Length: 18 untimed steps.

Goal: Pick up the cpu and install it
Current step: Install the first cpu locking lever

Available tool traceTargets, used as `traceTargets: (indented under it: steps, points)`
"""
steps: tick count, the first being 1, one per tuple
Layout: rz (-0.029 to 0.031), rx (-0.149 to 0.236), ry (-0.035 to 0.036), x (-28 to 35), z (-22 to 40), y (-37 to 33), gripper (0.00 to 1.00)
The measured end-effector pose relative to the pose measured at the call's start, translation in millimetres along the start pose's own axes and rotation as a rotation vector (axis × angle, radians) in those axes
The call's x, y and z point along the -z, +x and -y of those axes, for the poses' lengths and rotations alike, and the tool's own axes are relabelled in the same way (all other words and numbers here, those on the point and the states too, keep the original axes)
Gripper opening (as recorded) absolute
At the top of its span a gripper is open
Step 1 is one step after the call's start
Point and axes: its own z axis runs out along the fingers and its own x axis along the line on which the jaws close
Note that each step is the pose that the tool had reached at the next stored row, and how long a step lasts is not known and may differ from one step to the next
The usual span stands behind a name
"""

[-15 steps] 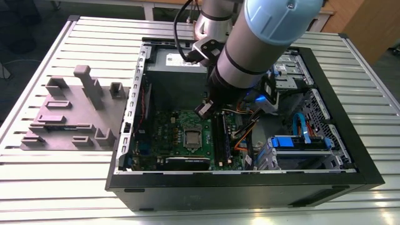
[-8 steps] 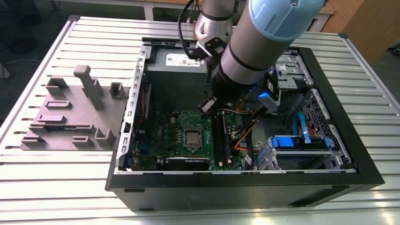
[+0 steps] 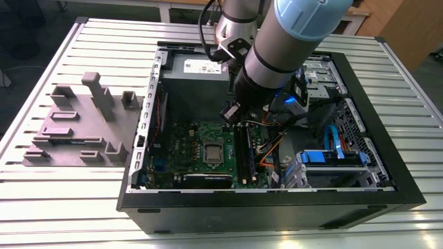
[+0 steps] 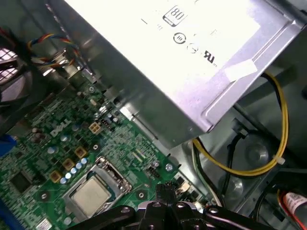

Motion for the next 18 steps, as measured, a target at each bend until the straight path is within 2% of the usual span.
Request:
traceTargets:
  steps: [4,8,18]
  points:
    - [-0.0014,0.005,-0.0002,-4.2,-1.1,1.0,0.11]
    - [-0.0071,0.029,-0.0010,-5.4,-2.2,2.2,0.11]
    - [-0.0074,0.034,-0.0020,-4.1,2.5,8.8,0.11]
